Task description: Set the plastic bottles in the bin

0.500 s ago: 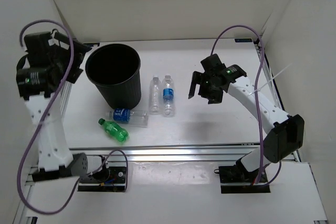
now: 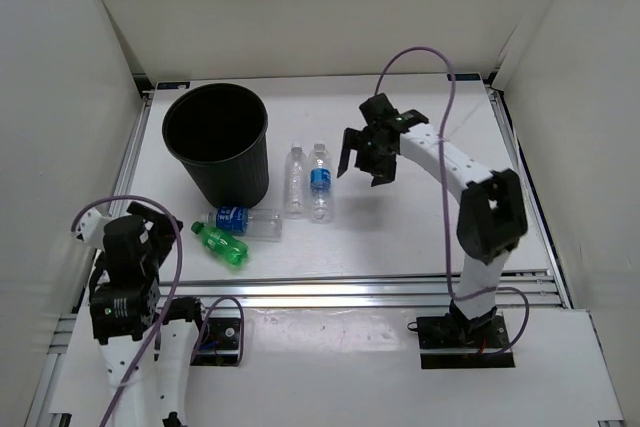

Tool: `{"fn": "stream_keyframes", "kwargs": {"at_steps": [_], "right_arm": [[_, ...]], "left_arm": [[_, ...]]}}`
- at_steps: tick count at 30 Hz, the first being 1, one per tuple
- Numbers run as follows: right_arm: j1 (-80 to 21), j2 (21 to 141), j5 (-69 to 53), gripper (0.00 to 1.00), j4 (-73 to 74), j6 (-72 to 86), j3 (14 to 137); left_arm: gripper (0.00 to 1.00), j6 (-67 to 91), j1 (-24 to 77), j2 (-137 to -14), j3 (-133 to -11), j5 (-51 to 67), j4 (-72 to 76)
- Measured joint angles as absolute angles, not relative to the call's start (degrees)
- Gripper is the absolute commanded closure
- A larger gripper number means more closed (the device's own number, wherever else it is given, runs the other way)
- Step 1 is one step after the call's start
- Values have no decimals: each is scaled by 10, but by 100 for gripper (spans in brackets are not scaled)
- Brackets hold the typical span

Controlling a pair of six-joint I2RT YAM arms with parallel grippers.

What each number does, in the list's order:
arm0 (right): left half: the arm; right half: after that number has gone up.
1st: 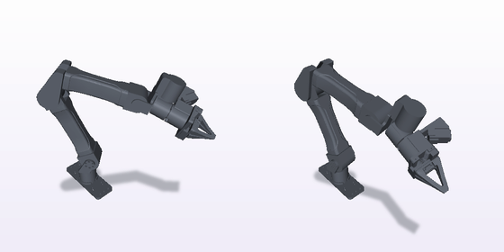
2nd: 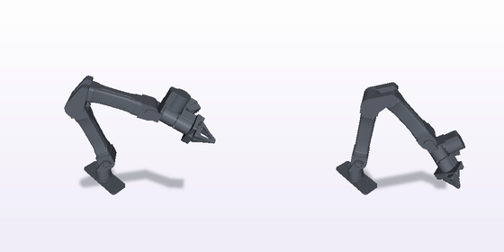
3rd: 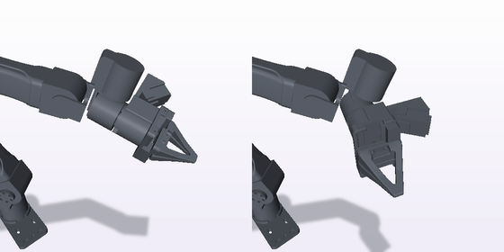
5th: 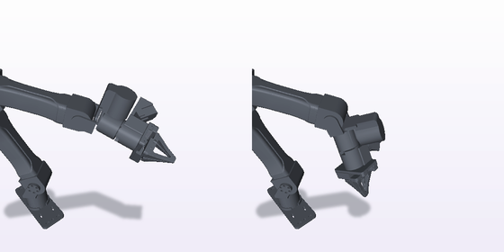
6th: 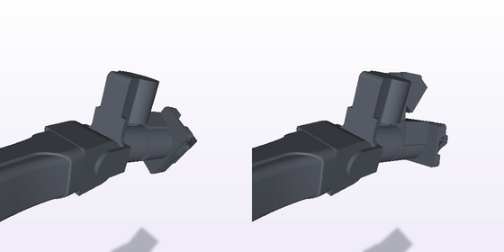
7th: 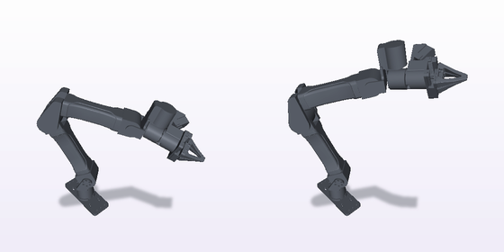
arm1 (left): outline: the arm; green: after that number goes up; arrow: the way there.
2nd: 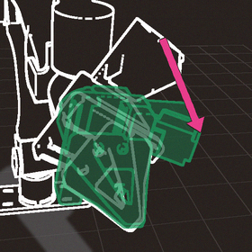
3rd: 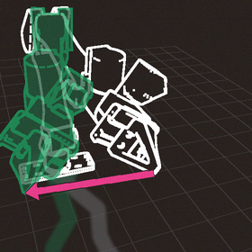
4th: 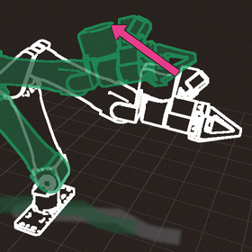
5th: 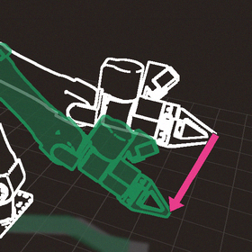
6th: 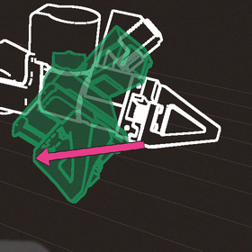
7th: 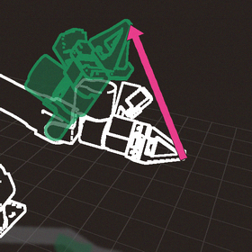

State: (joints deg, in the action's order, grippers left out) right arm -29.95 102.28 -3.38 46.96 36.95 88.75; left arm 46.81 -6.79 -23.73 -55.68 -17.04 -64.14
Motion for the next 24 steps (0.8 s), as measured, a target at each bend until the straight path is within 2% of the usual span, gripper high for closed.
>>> {"fn": "stream_keyframes", "kwargs": {"at_steps": [10,19,24], "right_arm": [[-296,1245,-118,0,446,318,1016],[-292,1306,-183,0,427,313,1064],[-291,1302,-204,0,390,328,1049]], "left_arm": [[0,514,-64,-197,-488,-189,-692],[0,545,-62,-192,-469,-193,-730],[0,545,-62,-206,-464,-189,-735]]}}
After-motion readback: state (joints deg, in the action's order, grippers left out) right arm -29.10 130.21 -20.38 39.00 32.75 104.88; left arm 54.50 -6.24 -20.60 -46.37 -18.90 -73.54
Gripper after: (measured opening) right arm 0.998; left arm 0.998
